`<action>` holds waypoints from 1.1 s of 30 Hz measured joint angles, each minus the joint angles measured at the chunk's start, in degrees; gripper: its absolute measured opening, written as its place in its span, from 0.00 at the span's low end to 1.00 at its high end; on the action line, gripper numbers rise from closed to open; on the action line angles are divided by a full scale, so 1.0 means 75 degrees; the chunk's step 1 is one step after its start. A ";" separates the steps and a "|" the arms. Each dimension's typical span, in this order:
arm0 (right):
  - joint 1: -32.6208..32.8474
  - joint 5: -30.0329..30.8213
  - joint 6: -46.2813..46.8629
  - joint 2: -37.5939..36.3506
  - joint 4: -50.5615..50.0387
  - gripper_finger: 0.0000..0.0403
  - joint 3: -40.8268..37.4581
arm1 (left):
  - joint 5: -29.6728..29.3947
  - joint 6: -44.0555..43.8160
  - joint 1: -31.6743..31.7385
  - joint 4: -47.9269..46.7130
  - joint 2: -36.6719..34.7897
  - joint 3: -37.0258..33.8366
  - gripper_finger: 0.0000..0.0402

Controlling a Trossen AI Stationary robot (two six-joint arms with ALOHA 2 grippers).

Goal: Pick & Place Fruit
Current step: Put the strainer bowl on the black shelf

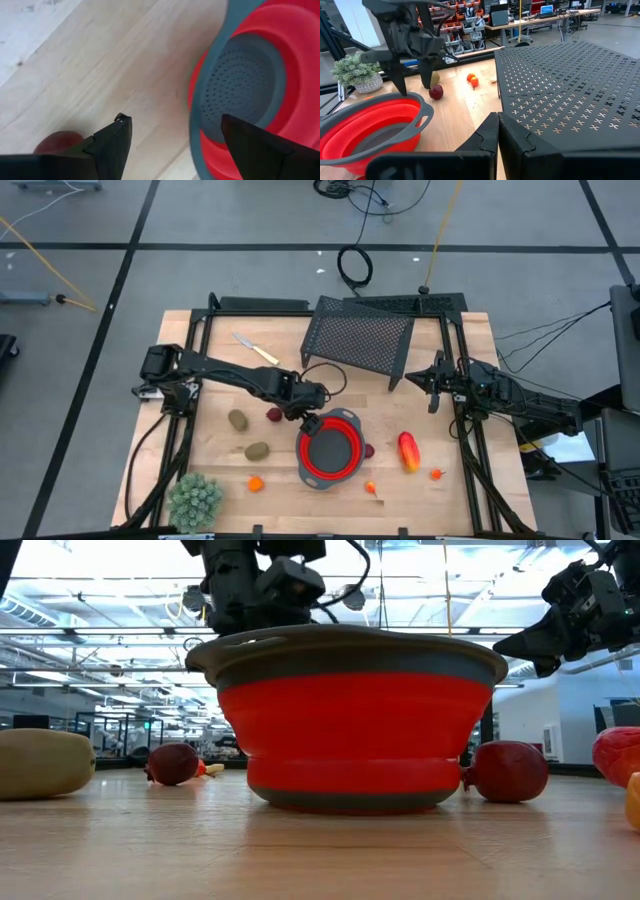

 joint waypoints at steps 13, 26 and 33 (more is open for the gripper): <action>-0.0002 -0.0003 0.0001 0.0007 0.0020 0.01 0.0000 | -0.0003 0.0625 0.0000 0.0253 0.0422 0.0000 0.78; -0.0002 -0.0001 0.0000 0.0007 -0.0003 0.01 0.0000 | 0.0003 0.1237 -0.0009 0.0557 0.0786 0.0006 0.75; 0.0001 0.0002 0.0000 0.0007 -0.0020 0.01 0.0000 | -0.0006 0.1183 -0.0009 0.0599 0.0789 0.0006 0.52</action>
